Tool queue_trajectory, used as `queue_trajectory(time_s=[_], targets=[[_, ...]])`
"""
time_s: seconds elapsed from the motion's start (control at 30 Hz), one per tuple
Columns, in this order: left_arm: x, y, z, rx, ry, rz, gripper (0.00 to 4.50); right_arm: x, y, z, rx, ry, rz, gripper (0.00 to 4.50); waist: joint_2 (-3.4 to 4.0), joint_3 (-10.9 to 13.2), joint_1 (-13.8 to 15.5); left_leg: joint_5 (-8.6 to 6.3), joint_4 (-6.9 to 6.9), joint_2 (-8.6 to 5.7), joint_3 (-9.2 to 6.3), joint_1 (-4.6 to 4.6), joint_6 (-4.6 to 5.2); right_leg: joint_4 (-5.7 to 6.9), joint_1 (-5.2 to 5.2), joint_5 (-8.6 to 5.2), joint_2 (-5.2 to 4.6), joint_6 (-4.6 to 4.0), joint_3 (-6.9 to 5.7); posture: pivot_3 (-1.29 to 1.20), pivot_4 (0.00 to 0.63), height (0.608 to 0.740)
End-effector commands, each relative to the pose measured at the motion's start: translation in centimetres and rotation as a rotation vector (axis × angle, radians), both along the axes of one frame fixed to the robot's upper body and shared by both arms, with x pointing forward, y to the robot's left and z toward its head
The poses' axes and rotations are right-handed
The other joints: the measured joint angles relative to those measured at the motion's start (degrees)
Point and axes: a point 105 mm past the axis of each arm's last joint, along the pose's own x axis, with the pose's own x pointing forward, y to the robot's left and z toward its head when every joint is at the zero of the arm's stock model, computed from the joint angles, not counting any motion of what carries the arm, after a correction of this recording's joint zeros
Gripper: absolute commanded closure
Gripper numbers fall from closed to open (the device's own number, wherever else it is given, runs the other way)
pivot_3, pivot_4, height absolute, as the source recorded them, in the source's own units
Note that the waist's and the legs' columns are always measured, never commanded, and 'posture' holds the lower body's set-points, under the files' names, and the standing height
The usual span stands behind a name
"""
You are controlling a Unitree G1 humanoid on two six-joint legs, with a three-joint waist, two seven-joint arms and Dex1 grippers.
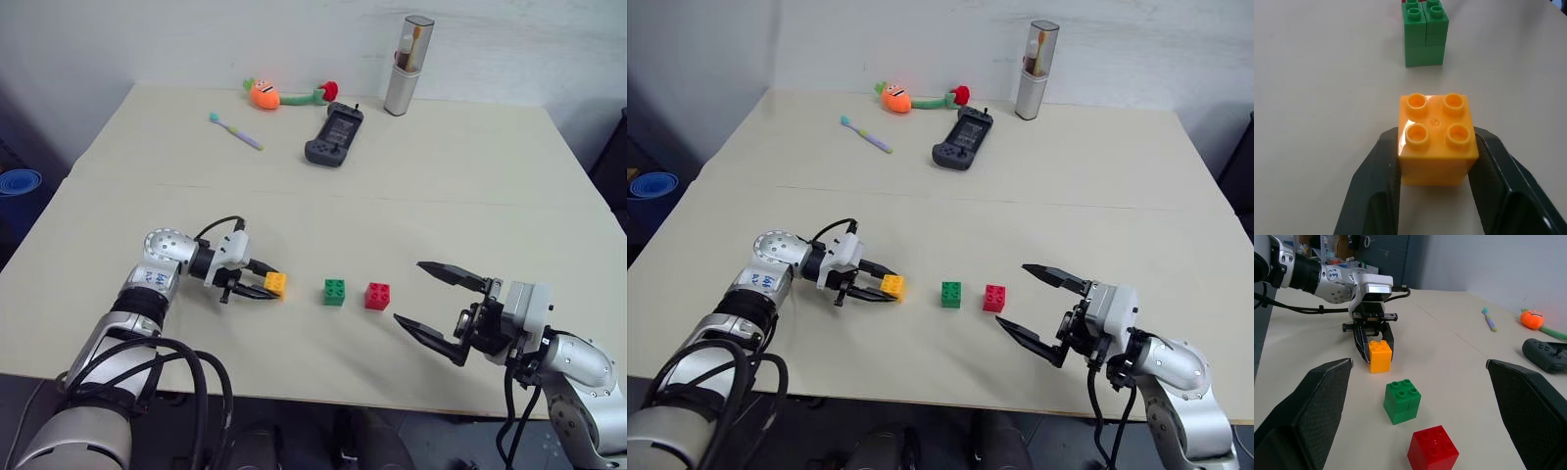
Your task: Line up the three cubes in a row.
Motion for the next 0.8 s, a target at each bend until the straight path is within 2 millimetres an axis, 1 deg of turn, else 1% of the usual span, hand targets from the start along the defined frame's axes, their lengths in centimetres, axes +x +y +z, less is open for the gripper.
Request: queue_trajectory(time_s=[0.03,0.07,0.13,0.17,0.23,0.27,0.3,0.37,0.43,0.5,0.6,0.7,0.8], targets=[[-1.3,0.8,0.7,0.011,0.02,-0.092,1.33,-0.2,-0.5,1.4,-0.015,-0.058,-0.003,0.0,0.0,0.0,0.06,0.0,0.0,0.0,0.0,0.0,0.0,0.0,0.0,0.0,0.0,0.0,0.0,0.0,0.15,0.74],[-1.3,1.2,1.0,0.012,0.0,-0.088,1.12,-0.2,-0.8,1.4,-0.019,-0.059,-0.005,0.0,0.0,0.0,0.08,0.0,0.0,0.0,-0.01,0.0,0.0,0.0,0.0,0.0,-0.01,0.0,0.0,0.0,0.15,0.74],[-1.3,2.2,1.8,-0.002,-0.04,-0.063,0.52,-0.2,-1.2,1.5,-0.035,-0.06,-0.005,0.0,0.0,0.0,0.06,-0.01,0.0,-0.01,-0.01,-0.01,0.01,-0.01,0.0,0.0,-0.04,0.0,0.01,0.0,0.15,0.74],[-1.1,2.8,2.3,-0.016,-0.074,-0.022,0.3,-0.2,-1.5,1.6,-0.043,-0.057,-0.003,0.0,0.0,0.0,0.06,-0.01,0.0,-0.01,-0.01,-0.01,0.02,-0.01,0.0,0.0,-0.05,0.0,0.01,0.0,0.15,0.74],[-1.0,5.6,3.3,-0.034,-0.111,0.098,0.3,-0.5,-2.5,1.6,-0.09,-0.035,0.015,0.0,0.0,0.0,0.01,-0.01,0.0,0.0,-0.03,-0.01,0.02,-0.01,0.0,0.0,-0.05,0.0,0.0,0.0,0.15,0.74],[-1.1,6.5,3.5,-0.034,-0.121,0.137,0.3,-0.6,-2.9,1.6,-0.11,-0.024,0.023,0.0,0.01,0.0,-0.03,-0.02,0.0,0.01,-0.02,-0.01,0.02,-0.01,0.0,0.0,-0.04,0.0,0.01,0.0,0.15,0.74],[-1.6,7.7,3.7,-0.024,-0.119,0.169,0.3,-0.6,-3.5,1.6,-0.132,-0.009,0.02,0.0,0.01,0.0,-0.17,-0.02,0.0,0.01,-0.02,-0.01,0.02,-0.01,0.0,0.0,-0.04,0.0,0.01,0.0,0.15,0.74],[-2.2,9.5,3.8,0.02,-0.184,0.23,0.3,-0.6,-4.7,1.4,-0.205,0.027,0.015,0.0,0.01,0.01,-0.4,-0.03,-0.02,0.03,-0.01,0.0,0.03,-0.01,0.0,0.0,-0.03,0.0,0.01,0.0,0.15,0.74],[-3.4,11.0,3.7,0.058,-0.216,0.275,0.3,-0.6,-6.2,0.5,-0.322,0.082,0.009,0.0,0.05,0.03,-0.31,-0.06,-0.05,0.03,-0.02,0.03,0.08,-0.03,0.01,0.0,-0.07,0.0,0.01,0.0,0.15,0.74],[-4.9,11.7,3.7,0.051,-0.183,0.313,0.3,-0.6,-7.5,-0.5,-0.412,0.146,0.005,0.0,0.07,0.04,-0.11,-0.21,-0.04,0.03,-0.03,0.05,0.33,-0.06,0.05,0.0,-0.12,0.0,0.03,0.0,0.15,0.74],[-6.1,12.5,3.4,0.059,-0.165,0.371,0.3,-0.2,-8.6,-1.2,-0.468,0.178,0.004,0.0,0.07,0.04,0.13,-0.23,-0.05,0.03,-0.06,0.07,0.38,-0.09,0.1,0.0,-0.17,0.0,0.04,0.0,0.15,0.74],[-7.0,13.4,3.1,0.041,-0.119,0.424,0.3,0.1,-8.9,-1.6,-0.492,0.175,0.024,0.0,0.11,0.07,0.2,-0.27,-0.05,0.01,-0.1,0.07,0.44,-0.08,0.11,0.0,-0.21,0.0,0.0,0.0,0.15,0.74],[-7.4,14.0,2.8,0.044,-0.136,0.453,0.3,0.6,-9.0,-1.8,-0.472,0.143,0.003,0.0,0.13,0.08,0.14,-0.29,-0.06,0.03,-0.1,0.08,0.4,-0.07,0.1,0.0,-0.19,0.0,-0.01,0.0,0.15,0.74]])
